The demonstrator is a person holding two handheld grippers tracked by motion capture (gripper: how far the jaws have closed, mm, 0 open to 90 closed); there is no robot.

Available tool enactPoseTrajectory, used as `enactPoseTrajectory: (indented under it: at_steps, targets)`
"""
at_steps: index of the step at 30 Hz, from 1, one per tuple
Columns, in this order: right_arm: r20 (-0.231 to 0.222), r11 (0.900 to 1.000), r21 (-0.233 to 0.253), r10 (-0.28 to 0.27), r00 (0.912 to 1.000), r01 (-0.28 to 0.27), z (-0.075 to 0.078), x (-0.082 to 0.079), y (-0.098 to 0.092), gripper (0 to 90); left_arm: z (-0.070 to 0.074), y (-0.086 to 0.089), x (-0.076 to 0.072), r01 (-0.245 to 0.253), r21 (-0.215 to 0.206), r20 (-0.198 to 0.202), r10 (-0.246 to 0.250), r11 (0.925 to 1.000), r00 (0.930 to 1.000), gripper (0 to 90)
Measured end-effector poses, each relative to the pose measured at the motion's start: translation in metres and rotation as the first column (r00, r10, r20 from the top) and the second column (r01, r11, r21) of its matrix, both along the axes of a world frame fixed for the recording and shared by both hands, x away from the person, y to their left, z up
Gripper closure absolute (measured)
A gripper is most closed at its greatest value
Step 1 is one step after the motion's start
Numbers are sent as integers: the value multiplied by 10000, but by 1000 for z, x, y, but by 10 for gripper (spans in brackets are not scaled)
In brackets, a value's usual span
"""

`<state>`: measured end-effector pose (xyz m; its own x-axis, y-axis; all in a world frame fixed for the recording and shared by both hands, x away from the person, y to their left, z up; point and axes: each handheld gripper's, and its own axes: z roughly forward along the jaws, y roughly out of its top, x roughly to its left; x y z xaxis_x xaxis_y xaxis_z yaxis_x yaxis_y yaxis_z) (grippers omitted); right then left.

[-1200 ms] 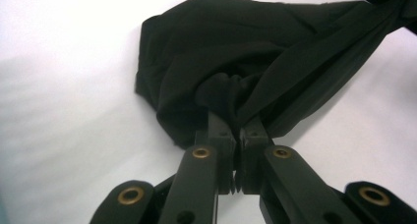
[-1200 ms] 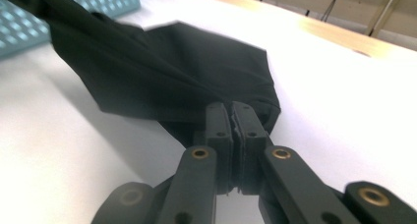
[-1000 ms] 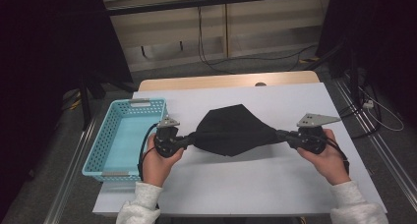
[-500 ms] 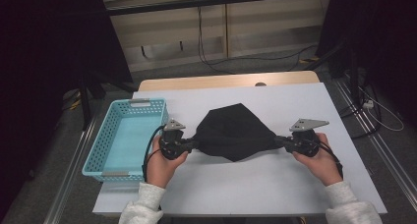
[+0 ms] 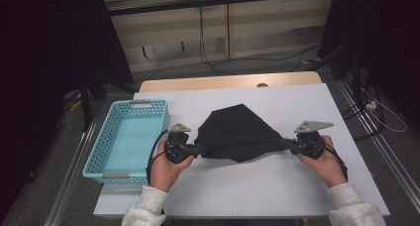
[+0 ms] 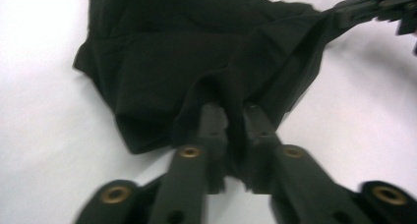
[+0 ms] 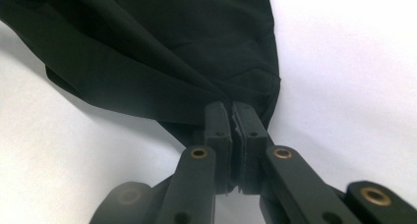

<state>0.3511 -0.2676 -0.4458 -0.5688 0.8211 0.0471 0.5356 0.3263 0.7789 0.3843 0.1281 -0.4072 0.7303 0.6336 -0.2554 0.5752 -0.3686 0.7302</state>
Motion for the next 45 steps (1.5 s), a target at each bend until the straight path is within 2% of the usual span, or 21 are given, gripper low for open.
enactPoseTrajectory:
  at_steps: [3,6,9,10,13,15,17,20,23,24,26,27,30,34,35,39,41,43,45]
  targets:
    - [-44,10000,71,31,10000,-31,-2,1,0,863,3,2,1,-150,-166,211,153,9997,9997,636]
    - [-61,10000,-25,68,10000,-68,-3,0,0,863,3,4,2,-280,-33,403,281,9996,9988,556]
    - [-56,9999,-35,104,9999,-104,-2,0,0,862,4,7,3,-447,-397,633,472,9982,9969,497]
    - [-71,10000,-19,93,9999,-93,-2,-1,0,863,6,9,4,-514,-322,829,539,9982,9951,475]
    - [-150,9998,-163,87,9998,-90,-3,-1,-1,862,5,12,5,-733,-156,1078,746,9972,9914,428]
    - [-191,9997,-226,18,9998,-22,-5,-1,-2,862,1,11,7,-914,-42,995,914,9958,9908,413]
    - [-219,9997,-238,62,9997,-68,-6,-1,-3,862,-7,10,10,-1029,292,1026,994,9943,9897,391]
    - [-265,9995,-306,30,9996,-38,-6,-1,-3,861,-18,8,15,-1160,566,1025,1098,9916,9887,367]
    - [-233,9995,-302,114,9997,-121,-6,-2,-3,861,-30,4,20,-1184,844,1099,1089,9894,9880,406]
    - [-230,9994,-328,117,9997,-124,-6,-3,-3,861,-34,2,22,-1239,734,977,1165,9896,9884,431]
    - [-232,9992,-358,145,9996,-153,-7,-3,-3,861,-39,-1,25,-1076,768,968,1000,9912,9903,501]
    - [-230,9991,-383,172,9996,-181,-7,-4,-2,861,-39,-2,26,-980,770,849,915,9922,9922,572]
    - [-196,9992,-337,228,9995,-234,-6,-5,-2,861,-34,-3,29,-822,579,668,783,9949,9947,863]
    - [-219,9990,-348,281,9994,-289,-6,-6,-3,862,-19,0,34,-932,413,760,899,9948,9930,877]
    - [-210,9989,-352,307,9993,-314,-7,-7,-4,862,-16,2,37,-953,365,656,928,9948,9935,878]
    - [-191,9983,-396,412,9990,-420,-7,-8,-3,861,-6,0,52,-1124,599,791,1076,9919,9910,881]
    - [-150,9978,-419,517,9985,-523,-7,-8,-1,862,-2,2,61,-1371,551,783,1326,9890,9881,881]
    - [-384,9985,-359,394,9985,-408,-7,-9,1,863,-1,4,69,-1655,552,806,1608,9847,9837,881]
    - [-395,9978,-377,536,9978,-551,-8,-10,4,863,-2,7,76,-1796,752,926,1725,9809,9806,881]
